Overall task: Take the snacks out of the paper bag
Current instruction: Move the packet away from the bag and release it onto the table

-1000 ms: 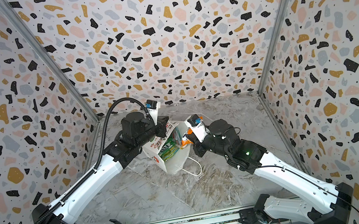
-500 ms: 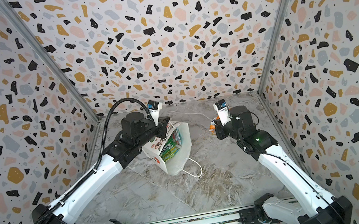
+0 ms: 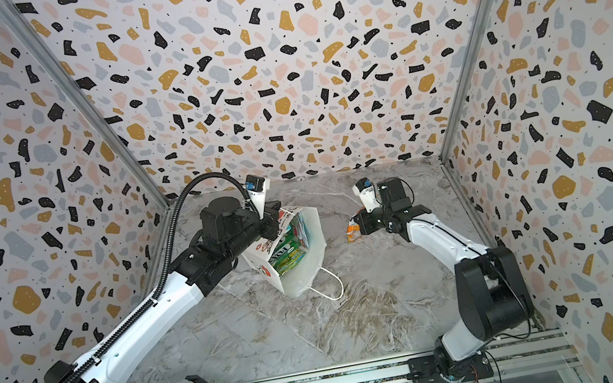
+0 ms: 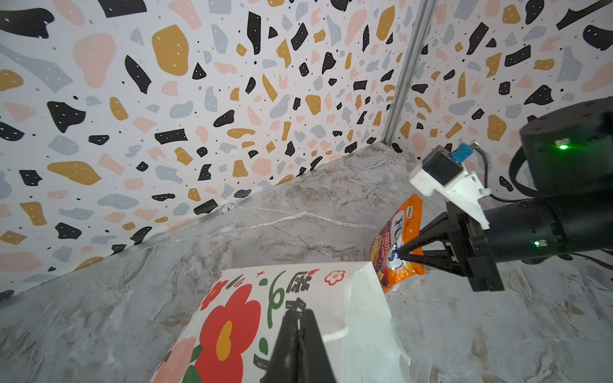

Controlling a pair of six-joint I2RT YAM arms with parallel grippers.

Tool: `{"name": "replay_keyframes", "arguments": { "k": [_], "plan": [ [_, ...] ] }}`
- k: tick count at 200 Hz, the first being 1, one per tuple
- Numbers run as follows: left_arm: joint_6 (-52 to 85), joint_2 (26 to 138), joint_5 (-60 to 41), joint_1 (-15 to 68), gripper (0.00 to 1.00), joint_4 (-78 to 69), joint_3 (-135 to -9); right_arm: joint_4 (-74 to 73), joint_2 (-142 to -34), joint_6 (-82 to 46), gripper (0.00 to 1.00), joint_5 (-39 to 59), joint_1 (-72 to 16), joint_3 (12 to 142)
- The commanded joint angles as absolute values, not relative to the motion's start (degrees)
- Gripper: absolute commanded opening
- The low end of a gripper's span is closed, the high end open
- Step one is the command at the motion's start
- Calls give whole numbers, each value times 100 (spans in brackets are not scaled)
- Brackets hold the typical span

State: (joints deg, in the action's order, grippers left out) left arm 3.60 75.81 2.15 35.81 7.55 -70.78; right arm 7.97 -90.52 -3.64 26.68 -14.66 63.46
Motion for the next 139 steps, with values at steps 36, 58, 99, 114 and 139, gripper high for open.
{"name": "replay_keyframes", "arguments": {
  "k": [36, 58, 99, 114, 139],
  "plan": [
    [229, 7496, 387, 3595, 0, 514, -6996, 88, -10202, -223, 0, 4233, -1400, 7641],
    [229, 7515, 370, 3597, 0, 510, -6995, 131, -10700, -192, 0, 4569, -1320, 7981],
    [236, 7533, 343, 3601, 0, 508, -6990, 509, -11013, 14, 0, 4446, -1122, 7979],
    [238, 7548, 334, 3595, 0, 510, -6990, 608, -10965, 77, 0, 4344, -1011, 7797],
    [229, 7568, 334, 3598, 0, 554, -7014, 618, -10832, 116, 0, 4200, -780, 7414]
  ]
}}
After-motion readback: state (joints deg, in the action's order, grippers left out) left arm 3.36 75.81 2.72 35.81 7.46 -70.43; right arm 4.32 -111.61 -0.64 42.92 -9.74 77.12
